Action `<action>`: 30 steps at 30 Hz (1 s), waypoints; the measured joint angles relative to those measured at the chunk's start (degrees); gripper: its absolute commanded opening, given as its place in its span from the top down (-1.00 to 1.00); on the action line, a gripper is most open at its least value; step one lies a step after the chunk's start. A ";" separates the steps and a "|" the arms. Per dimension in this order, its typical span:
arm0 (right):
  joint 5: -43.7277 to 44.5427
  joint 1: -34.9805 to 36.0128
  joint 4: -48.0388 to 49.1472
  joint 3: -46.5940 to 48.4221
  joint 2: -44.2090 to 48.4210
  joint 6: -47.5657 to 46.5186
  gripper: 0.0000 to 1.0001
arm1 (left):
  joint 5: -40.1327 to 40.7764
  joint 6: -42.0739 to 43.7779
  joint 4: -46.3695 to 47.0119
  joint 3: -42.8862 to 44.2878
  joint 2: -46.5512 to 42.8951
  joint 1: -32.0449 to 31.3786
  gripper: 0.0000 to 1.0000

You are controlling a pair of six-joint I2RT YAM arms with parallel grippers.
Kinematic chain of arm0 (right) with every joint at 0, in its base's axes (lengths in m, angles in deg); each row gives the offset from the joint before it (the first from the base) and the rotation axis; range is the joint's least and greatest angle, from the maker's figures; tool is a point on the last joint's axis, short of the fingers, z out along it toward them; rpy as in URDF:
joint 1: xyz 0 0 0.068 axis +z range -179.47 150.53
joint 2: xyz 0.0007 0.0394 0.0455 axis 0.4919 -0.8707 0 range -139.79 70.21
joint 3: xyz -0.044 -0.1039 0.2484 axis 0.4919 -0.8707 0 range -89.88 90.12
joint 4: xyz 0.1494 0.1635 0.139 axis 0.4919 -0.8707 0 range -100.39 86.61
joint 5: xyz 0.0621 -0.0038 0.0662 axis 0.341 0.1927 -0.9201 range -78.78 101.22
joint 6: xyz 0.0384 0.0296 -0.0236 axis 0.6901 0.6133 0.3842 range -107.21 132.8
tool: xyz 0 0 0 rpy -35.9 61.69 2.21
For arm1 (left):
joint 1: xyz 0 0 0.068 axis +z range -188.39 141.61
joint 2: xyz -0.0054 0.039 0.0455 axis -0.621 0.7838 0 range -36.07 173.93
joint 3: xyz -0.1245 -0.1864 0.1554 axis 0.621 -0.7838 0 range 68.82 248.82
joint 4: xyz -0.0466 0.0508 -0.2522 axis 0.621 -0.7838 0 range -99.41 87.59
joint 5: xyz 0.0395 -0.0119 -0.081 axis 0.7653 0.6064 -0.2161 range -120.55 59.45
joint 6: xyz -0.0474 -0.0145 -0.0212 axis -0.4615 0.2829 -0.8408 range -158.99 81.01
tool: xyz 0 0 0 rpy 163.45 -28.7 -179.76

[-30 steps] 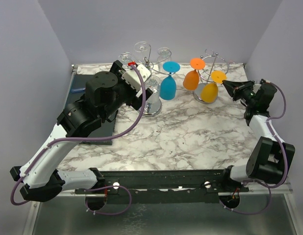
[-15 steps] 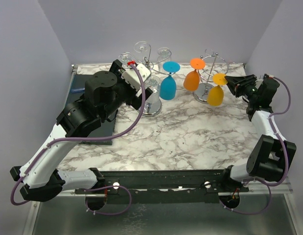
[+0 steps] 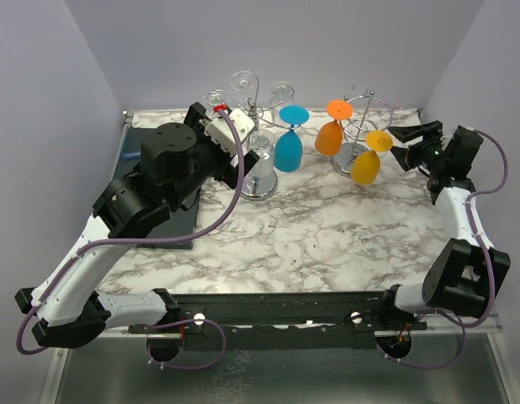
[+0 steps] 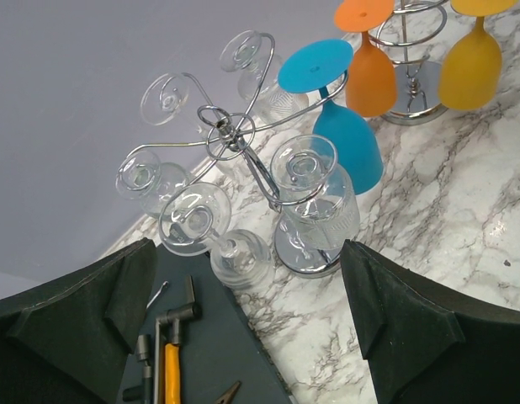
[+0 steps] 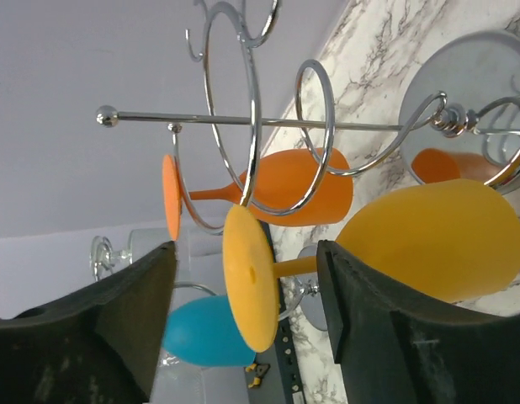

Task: Place the wine glass upside down on the wine glass rack
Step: Place the wine glass at the wine rack, then reset both arms

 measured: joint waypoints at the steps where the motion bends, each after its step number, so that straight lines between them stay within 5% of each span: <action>1: 0.35 -0.11 -1.11 0.46 0.59 -0.46 -0.72 | 0.02 -0.28 -0.04 0.09 0.02 0.17 -0.98; 2: 0.72 -0.24 -2.10 0.63 1.42 -1.11 -0.96 | 0.02 -0.70 -0.15 0.22 0.04 0.31 -0.98; 3: 0.87 -0.52 -3.04 0.63 2.38 -1.77 -0.99 | 0.00 -0.87 -0.22 0.28 0.04 0.46 -0.97; 7: 2.67 -2.51 -7.43 0.61 7.17 -5.62 -0.99 | -0.33 -2.89 -0.94 0.92 0.17 3.54 -0.97; 12: 8.70 -4.46 -11.63 -1.42 14.84 -11.93 -0.99 | -6.56 -4.81 -0.81 -0.98 -0.52 19.30 -0.97; 17: 16.59 -5.01 -11.72 -8.68 18.64 -16.33 -1.00 | -12.87 -6.14 -0.04 -11.96 -4.20 35.58 -0.97; 23: 27.23 -4.98 -9.77 -20.76 18.36 -20.35 -1.00 | -17.59 -8.79 4.59 -24.52 -5.05 43.63 -0.98; 30: 32.11 -3.32 -1.88 -22.40 14.93 -26.60 -0.99 | -22.10 -14.51 16.17 -43.32 -8.61 50.93 -0.98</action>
